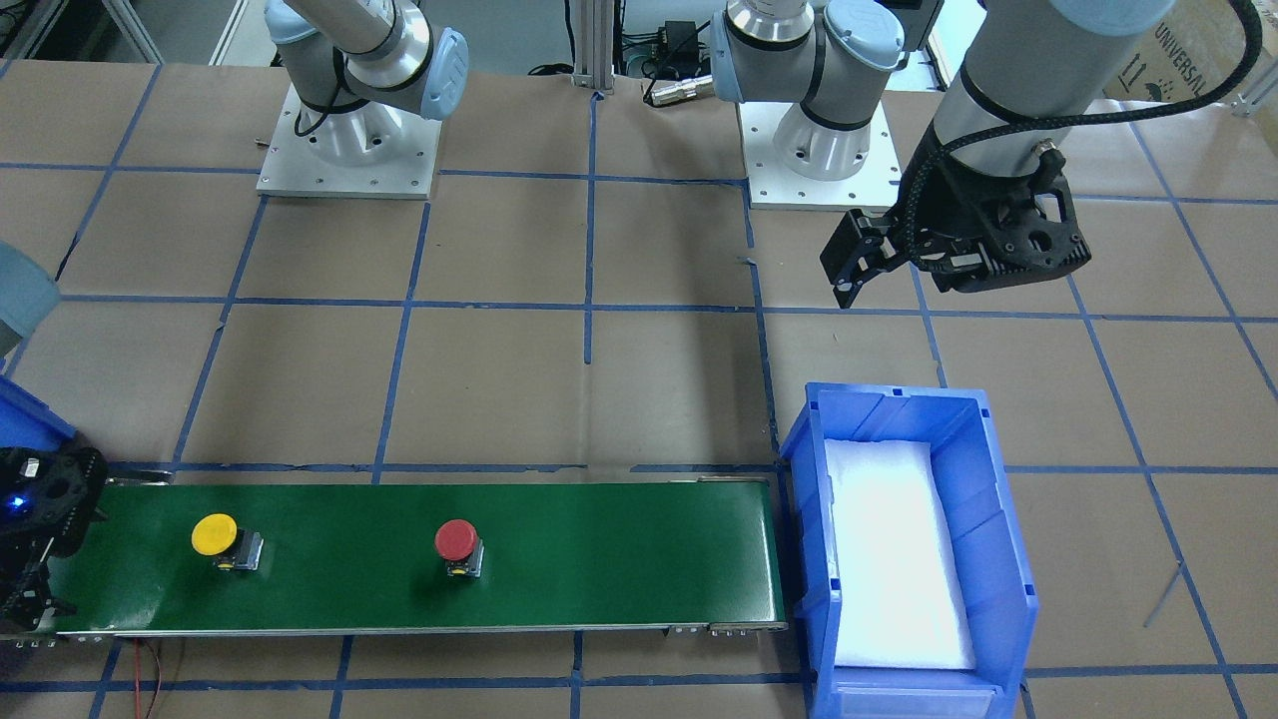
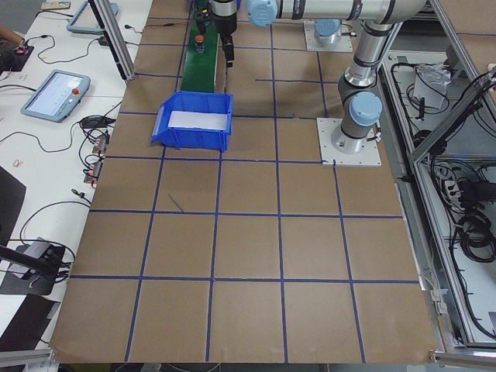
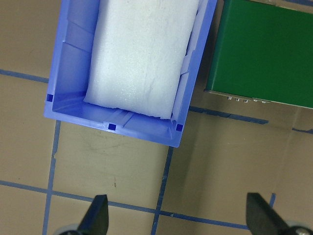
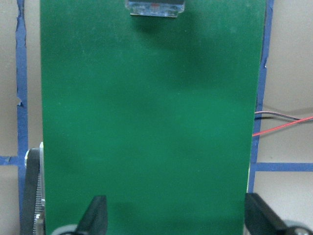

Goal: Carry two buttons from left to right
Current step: 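Hold the right gripper open over the belt end as buttons approach, then close the right gripper on the yellow button at the belt end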

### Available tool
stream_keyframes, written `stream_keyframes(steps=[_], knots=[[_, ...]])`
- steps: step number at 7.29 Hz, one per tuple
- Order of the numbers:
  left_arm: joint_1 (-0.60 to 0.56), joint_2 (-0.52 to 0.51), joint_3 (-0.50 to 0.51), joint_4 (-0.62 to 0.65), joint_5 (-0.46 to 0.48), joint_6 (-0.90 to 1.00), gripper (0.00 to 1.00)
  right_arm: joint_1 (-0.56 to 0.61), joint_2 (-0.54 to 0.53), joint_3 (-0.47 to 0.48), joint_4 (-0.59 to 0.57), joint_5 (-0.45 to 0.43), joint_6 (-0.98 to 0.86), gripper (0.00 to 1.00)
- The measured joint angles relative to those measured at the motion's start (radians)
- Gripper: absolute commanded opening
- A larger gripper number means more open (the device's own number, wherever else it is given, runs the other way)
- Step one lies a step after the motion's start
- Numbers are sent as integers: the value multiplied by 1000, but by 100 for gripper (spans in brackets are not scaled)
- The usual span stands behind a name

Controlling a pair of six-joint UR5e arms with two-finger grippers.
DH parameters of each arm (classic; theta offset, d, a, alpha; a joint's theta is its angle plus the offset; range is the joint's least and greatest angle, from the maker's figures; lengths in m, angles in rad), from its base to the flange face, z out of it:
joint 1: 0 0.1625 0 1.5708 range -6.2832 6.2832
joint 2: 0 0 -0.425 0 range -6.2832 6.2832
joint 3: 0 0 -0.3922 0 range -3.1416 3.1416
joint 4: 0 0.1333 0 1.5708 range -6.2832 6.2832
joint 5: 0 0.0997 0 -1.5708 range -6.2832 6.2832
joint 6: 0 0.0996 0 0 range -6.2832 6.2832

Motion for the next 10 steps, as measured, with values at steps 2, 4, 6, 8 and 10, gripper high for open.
stream_keyframes(steps=[2, 4, 6, 8, 10], knots=[[0, 0, 0, 0, 1, 0, 100, 0, -1, -3, 0, -20, 9, 95], [0, 0, 0, 0, 0, 0, 100, 1, -1, -4, 1, -42, 36, 96], [0, 1, 0, 0, 0, 0, 100, 1, 1, -2, 3, -41, 58, 96], [0, 1, 0, -1, 1, 0, 100, 1, -1, 7, 3, -37, 63, 97], [0, 0, 0, -1, 2, 0, 100, 7, -12, 24, 3, -10, 98, 97]])
